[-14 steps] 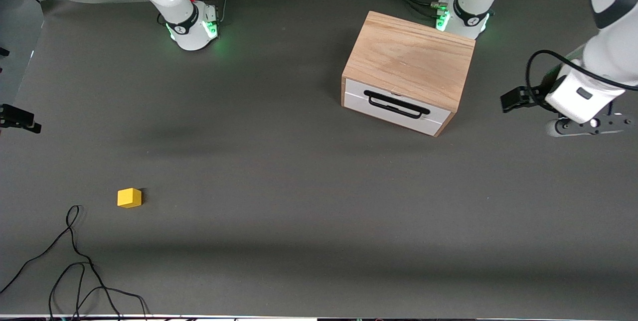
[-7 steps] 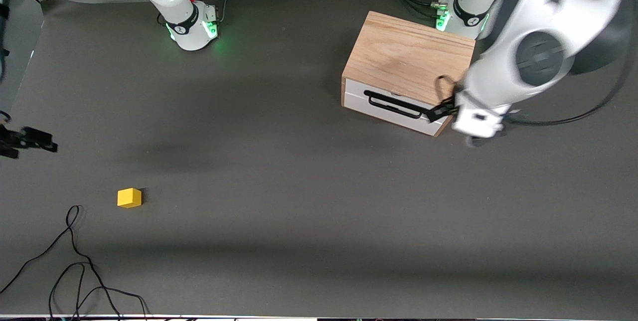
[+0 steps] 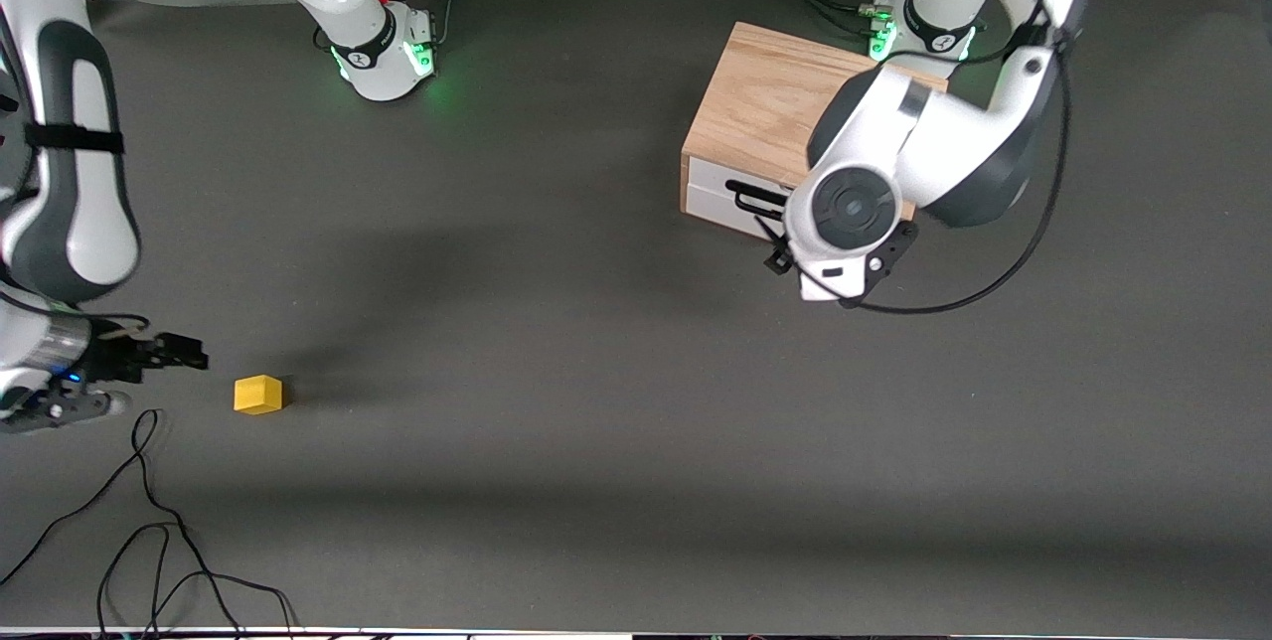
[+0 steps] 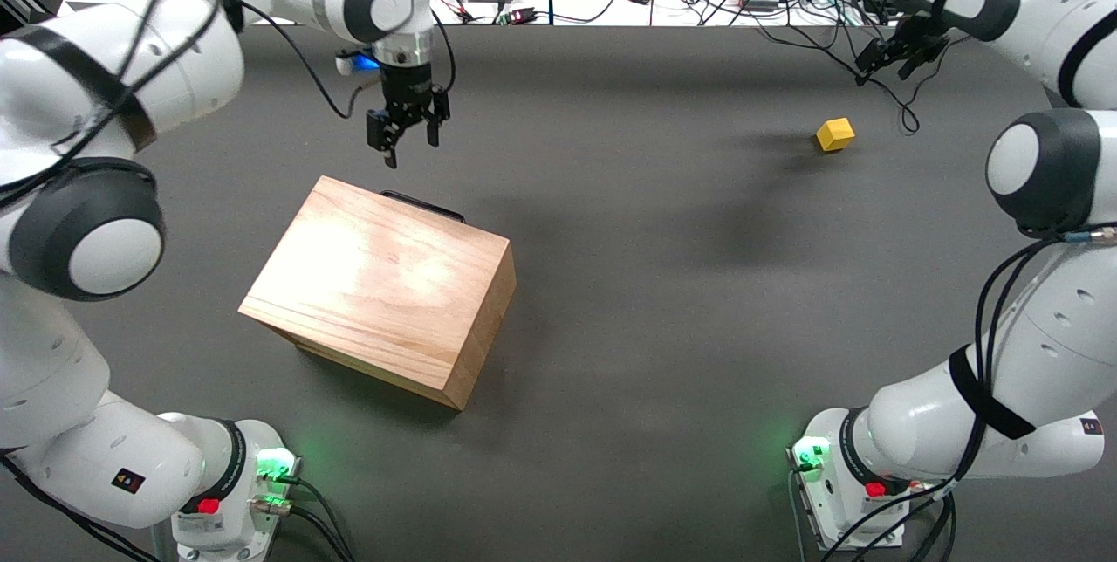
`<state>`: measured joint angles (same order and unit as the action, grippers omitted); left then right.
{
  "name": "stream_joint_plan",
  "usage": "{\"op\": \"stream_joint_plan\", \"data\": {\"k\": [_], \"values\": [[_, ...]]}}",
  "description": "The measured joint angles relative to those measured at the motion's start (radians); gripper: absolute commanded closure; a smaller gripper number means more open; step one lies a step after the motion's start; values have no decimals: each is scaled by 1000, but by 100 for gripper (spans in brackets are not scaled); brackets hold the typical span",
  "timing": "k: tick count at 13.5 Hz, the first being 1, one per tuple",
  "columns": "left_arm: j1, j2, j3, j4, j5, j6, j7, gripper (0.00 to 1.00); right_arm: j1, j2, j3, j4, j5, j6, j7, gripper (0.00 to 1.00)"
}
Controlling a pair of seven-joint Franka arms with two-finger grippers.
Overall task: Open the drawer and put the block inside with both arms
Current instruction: 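Hook the drawer handle with the left gripper while the right gripper reaches the cube, then grasp the yellow cube with the right gripper while the left gripper pulls the drawer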
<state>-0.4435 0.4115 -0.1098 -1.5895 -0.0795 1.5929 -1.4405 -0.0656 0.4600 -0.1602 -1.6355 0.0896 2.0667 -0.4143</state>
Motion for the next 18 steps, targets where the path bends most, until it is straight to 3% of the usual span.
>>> {"op": "stream_joint_plan", "data": {"k": [7, 13, 15, 16, 17, 18], "values": [[-50, 128, 3, -5, 0, 52, -148, 0, 0, 146, 6, -126, 49, 319, 0, 0], [-49, 129, 9, -52, 0, 75, -167, 0, 14, 191, 14, -131, 76, 351, 0, 2], [-49, 131, 12, -64, 0, 103, -168, 0, 14, 191, 14, -131, 76, 351, 0, 42], [-48, 133, 14, -67, 0, 121, -168, 0, 14, 191, 13, -130, 76, 351, 0, 56], [-47, 135, 15, -68, 0, 134, -170, 0, 14, 191, 13, -130, 76, 351, 0, 68], [-46, 136, 16, -69, 0, 143, -172, 0, 14, 191, 13, -130, 76, 351, -2, 72]]}}
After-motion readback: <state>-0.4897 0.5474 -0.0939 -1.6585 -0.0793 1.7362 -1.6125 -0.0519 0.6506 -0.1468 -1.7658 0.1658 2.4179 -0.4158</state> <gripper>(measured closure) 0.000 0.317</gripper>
